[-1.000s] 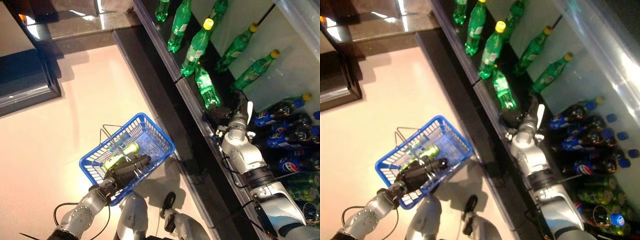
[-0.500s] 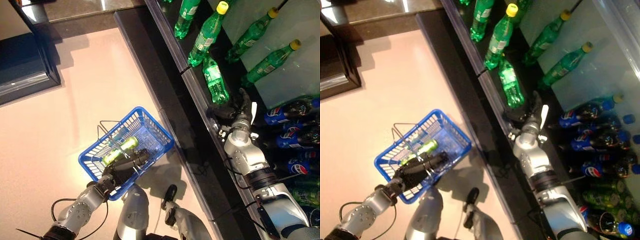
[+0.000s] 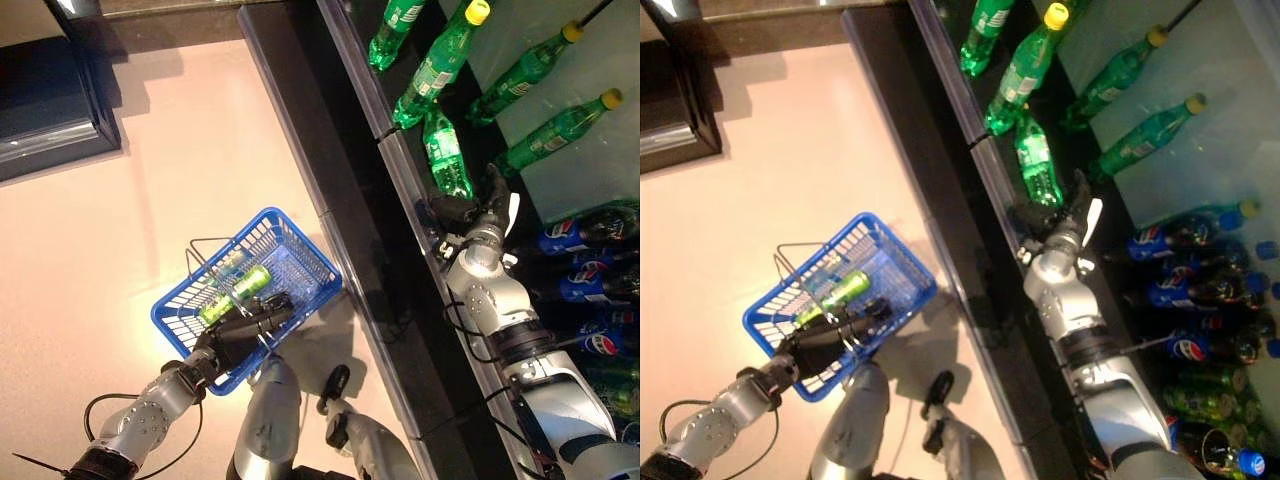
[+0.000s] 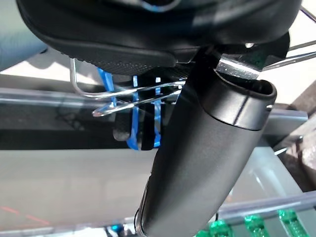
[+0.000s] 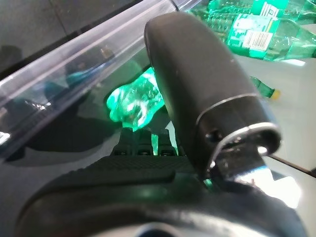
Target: Pick up the drink and place into the basket.
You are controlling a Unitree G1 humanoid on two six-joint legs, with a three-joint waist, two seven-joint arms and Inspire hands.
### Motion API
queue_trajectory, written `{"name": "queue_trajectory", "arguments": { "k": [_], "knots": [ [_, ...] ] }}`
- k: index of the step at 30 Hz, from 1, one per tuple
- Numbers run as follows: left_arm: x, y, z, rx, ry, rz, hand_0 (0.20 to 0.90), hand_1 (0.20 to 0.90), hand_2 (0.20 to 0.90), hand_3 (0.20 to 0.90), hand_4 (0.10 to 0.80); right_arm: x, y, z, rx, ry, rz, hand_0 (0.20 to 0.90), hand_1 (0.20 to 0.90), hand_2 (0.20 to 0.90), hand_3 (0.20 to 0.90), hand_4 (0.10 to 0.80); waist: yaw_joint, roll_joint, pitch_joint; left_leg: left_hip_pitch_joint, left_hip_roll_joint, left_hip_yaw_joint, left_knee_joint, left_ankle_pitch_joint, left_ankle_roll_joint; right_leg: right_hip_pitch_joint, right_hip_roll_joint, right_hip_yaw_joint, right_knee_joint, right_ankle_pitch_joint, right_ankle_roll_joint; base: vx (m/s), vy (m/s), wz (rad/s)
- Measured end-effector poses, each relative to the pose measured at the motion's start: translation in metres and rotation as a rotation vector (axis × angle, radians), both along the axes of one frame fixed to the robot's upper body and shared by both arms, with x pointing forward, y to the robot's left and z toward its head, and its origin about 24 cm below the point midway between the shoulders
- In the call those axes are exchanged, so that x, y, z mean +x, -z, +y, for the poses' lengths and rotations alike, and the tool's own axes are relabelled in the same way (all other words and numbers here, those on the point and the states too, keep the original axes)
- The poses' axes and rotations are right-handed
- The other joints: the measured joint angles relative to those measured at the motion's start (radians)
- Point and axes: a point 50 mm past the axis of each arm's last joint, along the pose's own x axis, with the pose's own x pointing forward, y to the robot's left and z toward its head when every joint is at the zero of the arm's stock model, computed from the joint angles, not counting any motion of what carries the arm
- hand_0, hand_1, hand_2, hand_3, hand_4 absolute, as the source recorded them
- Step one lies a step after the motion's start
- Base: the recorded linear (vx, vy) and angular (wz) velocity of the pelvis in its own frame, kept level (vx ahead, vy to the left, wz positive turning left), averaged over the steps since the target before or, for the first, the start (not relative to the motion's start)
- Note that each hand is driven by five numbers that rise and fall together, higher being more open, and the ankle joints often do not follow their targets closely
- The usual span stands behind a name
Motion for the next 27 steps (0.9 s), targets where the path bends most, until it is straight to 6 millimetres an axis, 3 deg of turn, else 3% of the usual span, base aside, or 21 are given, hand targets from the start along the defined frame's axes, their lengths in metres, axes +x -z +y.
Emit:
{"name": "queue_trajectory", "arguments": {
  "k": [8,17,22,25,26,27],
  "knots": [
    [0.005,-0.001,0.016,0.032,-0.001,0.003,0.300,0.300,0.300,0.200,0.100,0.007,-0.016,-0.002,0.036,0.053,-0.063,0.900,0.900,0.900,0.900,0.800,-0.002,-0.005,-0.003,-0.089,-0.008,-0.015,0.036,0.001,-0.004,-0.057,0.006,0.001,-0.020,0.023,0.010,-0.003,-0.015,0.02],
    [0.003,-0.002,0.026,0.048,0.012,-0.002,0.300,0.300,0.300,0.200,0.100,0.011,-0.012,-0.009,0.046,0.093,-0.023,0.900,0.900,0.900,0.900,0.800,0.005,-0.007,-0.004,-0.138,-0.018,-0.027,0.059,-0.001,0.005,-0.089,0.004,0.003,-0.022,0.041,0.025,0.012,-0.006,0.03],
    [0.006,-0.010,0.034,0.062,0.019,-0.033,0.300,0.300,0.300,0.200,0.100,0.015,-0.023,-0.031,0.012,0.159,-0.014,0.900,0.900,0.900,0.900,0.800,-0.003,-0.022,-0.015,-0.203,-0.025,-0.031,0.060,0.021,0.008,-0.132,0.000,0.007,-0.056,0.072,0.060,-0.065,-0.030,0.01],
    [0.004,-0.011,0.038,0.077,0.018,-0.033,0.300,0.300,0.300,0.200,0.100,0.015,-0.034,-0.044,-0.008,0.181,-0.024,0.900,0.900,0.900,0.900,0.800,-0.009,-0.025,-0.017,-0.245,-0.034,-0.033,0.073,0.028,0.008,-0.162,-0.002,0.020,-0.071,0.069,0.063,-0.085,-0.016,0.01],
    [0.004,-0.011,0.039,0.079,0.020,-0.033,0.300,0.300,0.300,0.200,0.100,0.015,-0.037,-0.048,-0.019,0.179,-0.023,0.853,0.853,0.853,0.845,0.745,-0.012,-0.029,-0.020,-0.260,-0.035,-0.033,0.073,0.032,0.008,-0.175,-0.002,0.029,-0.075,0.066,0.063,-0.074,-0.018,-0.03],
    [0.003,-0.011,0.040,0.078,0.023,-0.037,0.300,0.300,0.300,0.200,0.100,0.014,-0.041,-0.053,-0.026,0.178,-0.024,0.764,0.764,0.764,0.741,0.641,-0.014,-0.034,-0.023,-0.273,-0.036,-0.032,0.071,0.036,0.009,-0.187,-0.002,0.033,-0.080,0.063,0.061,-0.056,-0.011,-0.03]
  ]
}}
